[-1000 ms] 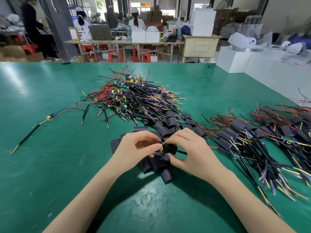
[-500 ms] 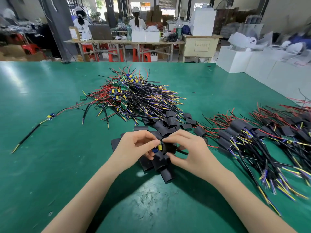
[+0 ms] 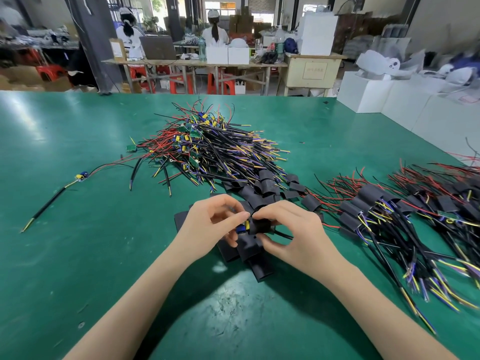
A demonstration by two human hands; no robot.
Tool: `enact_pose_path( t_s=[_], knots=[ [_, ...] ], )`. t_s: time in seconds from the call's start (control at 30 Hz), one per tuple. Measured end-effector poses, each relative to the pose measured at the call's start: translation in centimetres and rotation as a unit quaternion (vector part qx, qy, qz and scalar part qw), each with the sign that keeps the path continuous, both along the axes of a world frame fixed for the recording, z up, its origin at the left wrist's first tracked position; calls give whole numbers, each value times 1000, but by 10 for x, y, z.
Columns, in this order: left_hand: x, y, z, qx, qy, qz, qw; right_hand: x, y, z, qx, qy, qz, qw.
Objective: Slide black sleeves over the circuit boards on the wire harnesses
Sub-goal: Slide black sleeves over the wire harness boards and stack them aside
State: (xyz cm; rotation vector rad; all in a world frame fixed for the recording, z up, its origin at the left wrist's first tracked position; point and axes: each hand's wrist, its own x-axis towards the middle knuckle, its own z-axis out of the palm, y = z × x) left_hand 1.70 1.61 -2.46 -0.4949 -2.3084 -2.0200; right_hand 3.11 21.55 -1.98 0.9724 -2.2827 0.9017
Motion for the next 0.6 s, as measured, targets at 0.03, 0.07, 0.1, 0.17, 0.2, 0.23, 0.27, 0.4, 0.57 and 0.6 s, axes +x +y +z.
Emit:
enact_pose_path(
  t_s=[0.03,0.07,0.1,0.17,0.2,0.23,0.27,0.4,0.57,0.6],
  knots=[
    [0,0,0,3,-4,-1,1000,0,0,0,0,-1,1,1000],
    [0,1,0,6,-11,-4,1000,0,1,0,-2,-3,2,1000],
    [0,0,0,11,-19,-13,1000,-1,2,0,-5,-5,1,1000],
    [1,-3,2,23,-46,-42,998,-2,3,1,-9,-8,-8,1000],
    [0,-4,4,28,-61,-54,996,-2,4,2,-10,-7,-14,1000],
    [0,-6,4,33,-74,-60,995,-3,5,2,-9,-4,-19,1000],
    [0,-7,5,41,-84,-59,994,-3,5,2,-6,1,-21,1000],
    [1,-6,3,64,-83,-37,994,-3,4,1,3,29,-24,999],
    [3,-4,1,52,-50,-46,996,-3,3,0,4,41,-27,999],
    [3,-4,2,49,-47,-51,996,-3,3,0,2,41,-24,999]
  ],
)
